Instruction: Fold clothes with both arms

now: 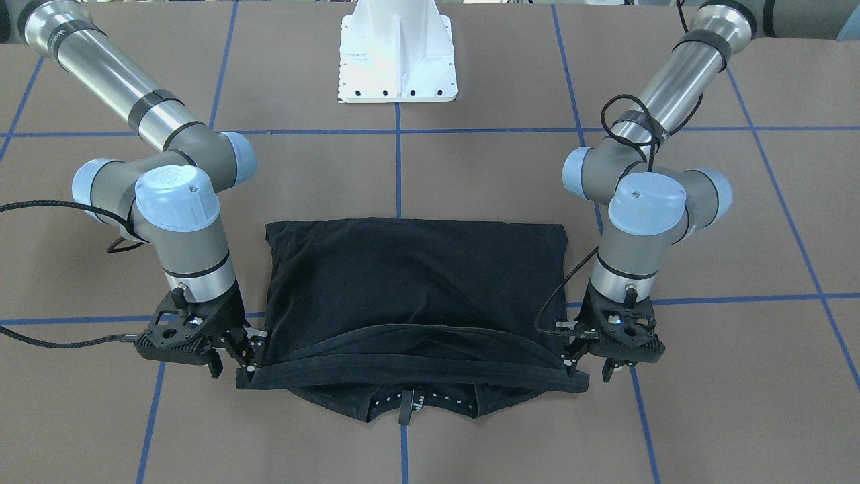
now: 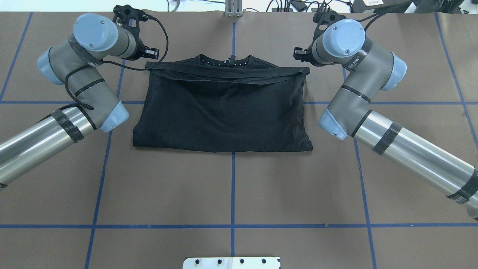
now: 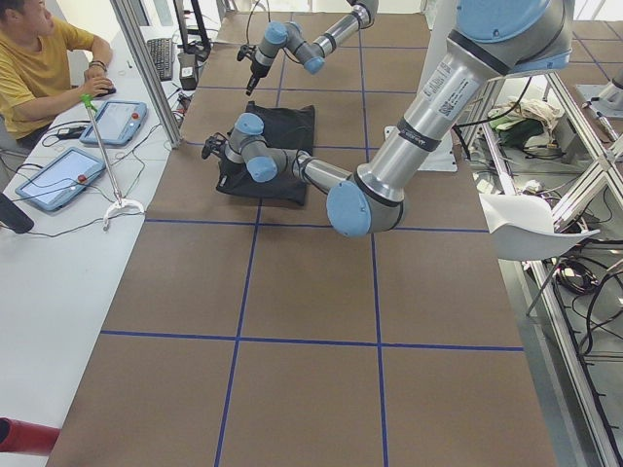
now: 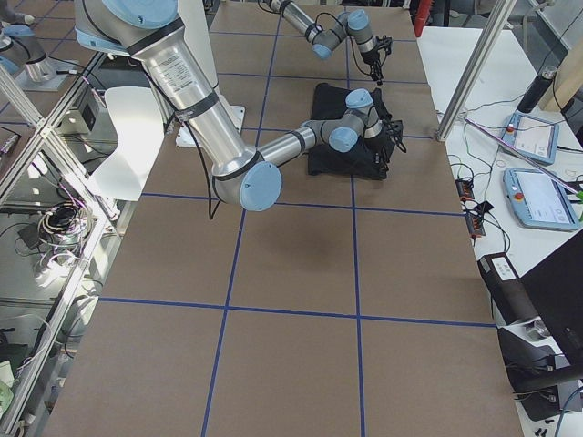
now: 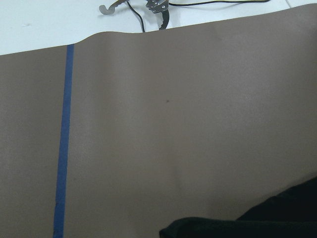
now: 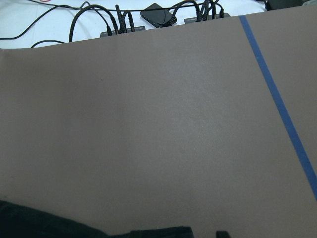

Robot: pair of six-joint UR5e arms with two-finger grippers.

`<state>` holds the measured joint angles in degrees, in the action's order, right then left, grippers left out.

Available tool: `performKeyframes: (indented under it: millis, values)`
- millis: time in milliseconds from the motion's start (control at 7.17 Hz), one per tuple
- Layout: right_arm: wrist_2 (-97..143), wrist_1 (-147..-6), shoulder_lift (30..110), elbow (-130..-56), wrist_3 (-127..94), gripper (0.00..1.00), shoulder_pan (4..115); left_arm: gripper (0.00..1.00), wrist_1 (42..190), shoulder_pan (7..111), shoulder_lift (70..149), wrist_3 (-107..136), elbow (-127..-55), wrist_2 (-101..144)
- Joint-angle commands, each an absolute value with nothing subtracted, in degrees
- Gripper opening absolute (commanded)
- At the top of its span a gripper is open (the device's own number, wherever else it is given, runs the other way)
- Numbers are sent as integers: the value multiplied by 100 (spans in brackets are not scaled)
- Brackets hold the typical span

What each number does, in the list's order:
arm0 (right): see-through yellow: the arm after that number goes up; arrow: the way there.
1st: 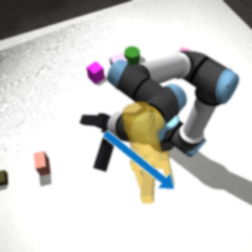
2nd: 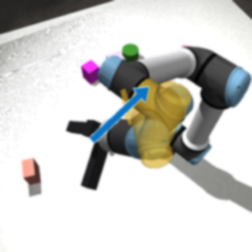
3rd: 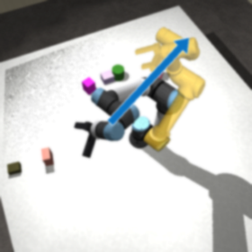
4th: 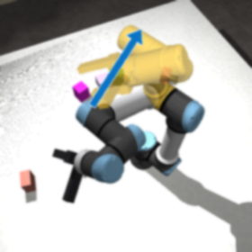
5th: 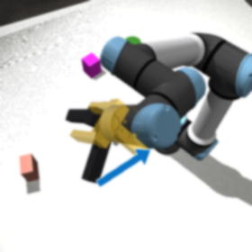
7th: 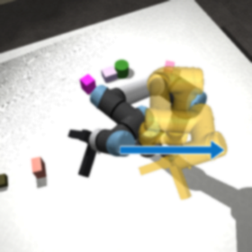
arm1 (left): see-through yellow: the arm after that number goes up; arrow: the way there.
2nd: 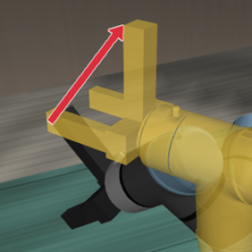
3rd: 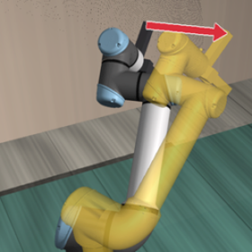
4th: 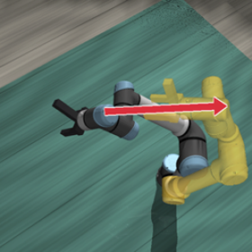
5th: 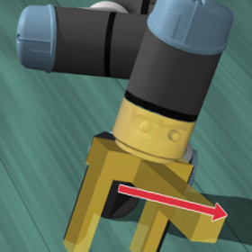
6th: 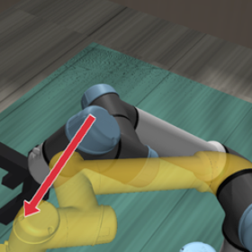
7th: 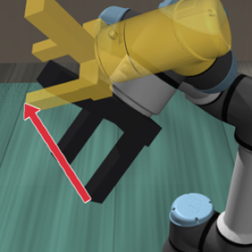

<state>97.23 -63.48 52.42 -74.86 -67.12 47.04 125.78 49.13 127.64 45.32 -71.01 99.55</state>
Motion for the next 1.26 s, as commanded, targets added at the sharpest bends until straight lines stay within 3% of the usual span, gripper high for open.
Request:
performKeyframes:
  millis: [0,419,698,1116]
  values:
    - [10282,-6328,5552,-7907,-6425,100,4834,100,12586,4939,12037,4351,-8098,10580]
    - [10283,-6328,6151,-8832,-6363,100,4650,100,12630,4381,10850,4753,-9497,10573]
    - [10248,-6319,6170,-8850,-6433,100,4571,100,13713,3774,10102,5210,-9554,10521]
    - [10231,-6319,6205,-8912,-6442,100,4562,96,13922,3332,10046,5581,-9510,10249]
